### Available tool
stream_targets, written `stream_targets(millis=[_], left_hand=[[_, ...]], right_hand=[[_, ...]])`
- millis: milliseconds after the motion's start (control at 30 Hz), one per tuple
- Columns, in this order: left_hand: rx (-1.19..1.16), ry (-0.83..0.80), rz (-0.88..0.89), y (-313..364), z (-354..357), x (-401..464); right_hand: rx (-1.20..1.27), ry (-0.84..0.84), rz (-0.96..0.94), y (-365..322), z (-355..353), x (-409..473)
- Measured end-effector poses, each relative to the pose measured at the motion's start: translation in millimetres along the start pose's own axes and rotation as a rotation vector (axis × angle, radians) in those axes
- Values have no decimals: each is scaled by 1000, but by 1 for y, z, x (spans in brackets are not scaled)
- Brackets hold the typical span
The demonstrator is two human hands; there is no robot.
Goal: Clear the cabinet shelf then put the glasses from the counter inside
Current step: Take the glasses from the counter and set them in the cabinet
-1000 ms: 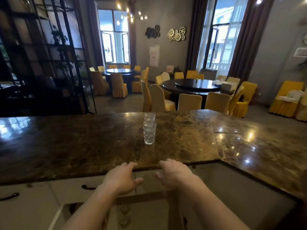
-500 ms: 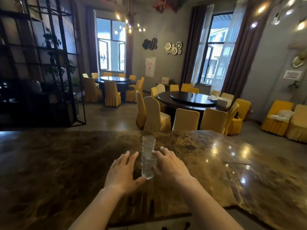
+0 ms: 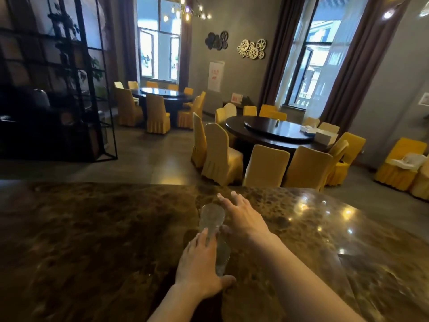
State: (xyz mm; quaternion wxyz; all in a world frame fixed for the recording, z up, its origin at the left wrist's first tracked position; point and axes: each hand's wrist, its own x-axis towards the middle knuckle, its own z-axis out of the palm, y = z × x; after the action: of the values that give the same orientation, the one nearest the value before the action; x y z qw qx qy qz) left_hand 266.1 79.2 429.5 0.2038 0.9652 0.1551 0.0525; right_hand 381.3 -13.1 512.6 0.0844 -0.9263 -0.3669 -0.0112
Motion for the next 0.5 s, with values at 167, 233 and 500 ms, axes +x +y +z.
stream_targets(millis=[167, 233, 500], left_hand=[[47, -9, -9, 9, 0, 5], [7, -47, -10, 9, -7, 4], [-48, -63, -104, 17, -23, -27]], right_hand=[[-12, -142, -147, 6, 12, 48], [-2, -205, -195, 6, 17, 63], [-27, -271, -340, 13, 50, 106]])
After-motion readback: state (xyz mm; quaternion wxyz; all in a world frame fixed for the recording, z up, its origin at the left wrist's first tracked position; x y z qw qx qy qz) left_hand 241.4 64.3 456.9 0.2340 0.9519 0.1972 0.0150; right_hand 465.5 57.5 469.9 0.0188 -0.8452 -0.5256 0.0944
